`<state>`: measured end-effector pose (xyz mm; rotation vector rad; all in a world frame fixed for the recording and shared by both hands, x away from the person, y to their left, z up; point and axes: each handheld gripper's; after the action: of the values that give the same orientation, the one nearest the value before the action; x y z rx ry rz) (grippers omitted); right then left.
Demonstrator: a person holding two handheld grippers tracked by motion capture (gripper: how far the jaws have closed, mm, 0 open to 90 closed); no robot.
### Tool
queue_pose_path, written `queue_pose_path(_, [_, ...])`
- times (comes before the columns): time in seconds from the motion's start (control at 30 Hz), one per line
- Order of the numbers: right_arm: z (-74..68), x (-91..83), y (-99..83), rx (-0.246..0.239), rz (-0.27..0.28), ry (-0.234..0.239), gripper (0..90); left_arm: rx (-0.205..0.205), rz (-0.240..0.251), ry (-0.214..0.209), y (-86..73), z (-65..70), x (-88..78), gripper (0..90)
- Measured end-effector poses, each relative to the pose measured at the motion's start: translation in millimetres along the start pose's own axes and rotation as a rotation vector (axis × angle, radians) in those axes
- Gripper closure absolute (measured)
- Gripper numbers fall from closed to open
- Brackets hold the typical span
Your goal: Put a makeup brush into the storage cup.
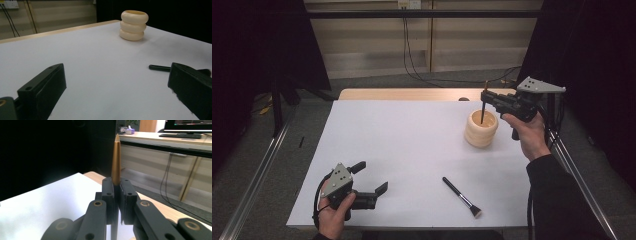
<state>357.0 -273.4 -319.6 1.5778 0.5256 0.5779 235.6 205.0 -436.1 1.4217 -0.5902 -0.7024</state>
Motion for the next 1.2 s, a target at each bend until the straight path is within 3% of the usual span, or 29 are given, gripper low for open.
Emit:
queue_pose_path(0.17, [13.3, 4.8, -0.3, 0.002, -0.01, -0.04, 83.3, 0.016, -0.008, -0.01, -0.2, 0.2, 0.7, 1.7])
queue_pose_path(0.5, [29.8, 14.1, -13.8, 0.017, -0.01, -0.117, 83.3, 0.001, -0.008, -0.001, -0.9, 0.1, 0.8, 1.6])
queue_pose_path(1.2, [33.9, 9.7, -46.1, 0.029, -0.05, -0.147, 83.2, 0.006, -0.007, 0.002, -0.4, -2.0, 0.2, 1.6])
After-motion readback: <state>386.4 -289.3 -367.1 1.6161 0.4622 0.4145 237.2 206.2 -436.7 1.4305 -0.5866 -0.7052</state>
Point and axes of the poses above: each handheld gripper's, and its own axes: x roughly forward along the jaws, y roughly out of its top, z roughly to its right, and after that the axes turned 15 degrees about z, right-handed
